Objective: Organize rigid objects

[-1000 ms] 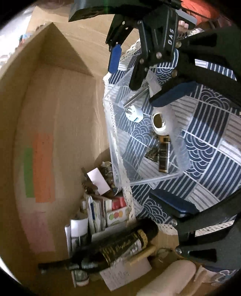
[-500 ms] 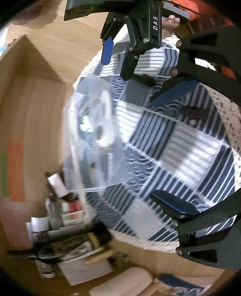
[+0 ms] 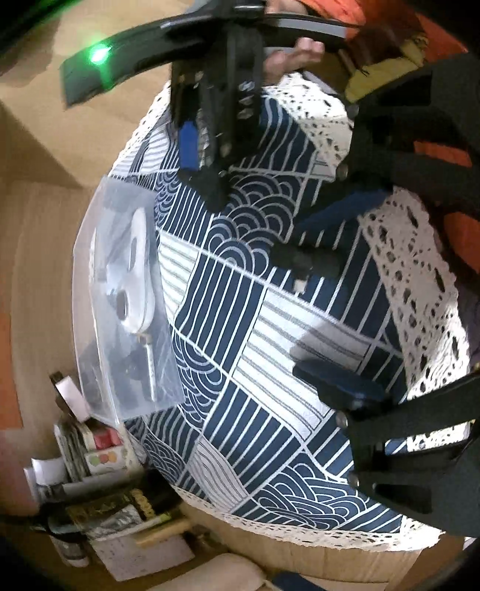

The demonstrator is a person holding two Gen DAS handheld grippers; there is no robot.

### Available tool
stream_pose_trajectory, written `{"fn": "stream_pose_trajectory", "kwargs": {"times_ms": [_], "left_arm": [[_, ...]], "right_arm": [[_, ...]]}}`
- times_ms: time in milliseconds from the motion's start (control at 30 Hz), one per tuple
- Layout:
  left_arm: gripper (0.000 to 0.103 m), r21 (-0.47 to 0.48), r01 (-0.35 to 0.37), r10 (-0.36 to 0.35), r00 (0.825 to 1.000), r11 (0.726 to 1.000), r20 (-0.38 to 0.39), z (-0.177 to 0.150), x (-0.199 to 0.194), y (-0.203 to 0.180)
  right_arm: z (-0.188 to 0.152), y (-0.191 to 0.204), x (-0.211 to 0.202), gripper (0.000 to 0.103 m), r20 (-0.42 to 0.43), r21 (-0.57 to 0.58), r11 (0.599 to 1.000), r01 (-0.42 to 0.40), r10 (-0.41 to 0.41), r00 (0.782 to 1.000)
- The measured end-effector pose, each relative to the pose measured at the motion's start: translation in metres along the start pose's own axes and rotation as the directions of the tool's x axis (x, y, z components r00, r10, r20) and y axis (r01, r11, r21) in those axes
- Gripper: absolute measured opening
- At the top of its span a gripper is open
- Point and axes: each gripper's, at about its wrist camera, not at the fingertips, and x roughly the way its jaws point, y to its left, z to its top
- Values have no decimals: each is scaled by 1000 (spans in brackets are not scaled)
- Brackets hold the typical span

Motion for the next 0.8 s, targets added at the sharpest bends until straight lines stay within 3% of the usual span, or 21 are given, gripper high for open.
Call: {"fn": "stream_pose_trajectory", "kwargs": {"times_ms": [67, 133, 400, 800], "left_arm": [[49, 20, -8, 7, 1000, 1000, 15, -2, -1, -3], [27, 28, 5, -5, 1000, 1000, 20, -1, -2, -4], [25, 14, 11, -11, 999, 1000, 33, 7, -4, 2], [25, -43, -7, 15, 983, 999, 185, 64, -36, 31]], "right_arm": [[0, -1, -4, 57, 19, 1, 1000, 6, -6, 1000], [-1, -1, -8, 57, 36, -2, 1000, 13, -13, 999], [3, -5, -30, 57, 105, 6, 1000, 24, -25, 994], [45, -10, -70, 57, 266, -6, 999, 54, -50, 963]]}}
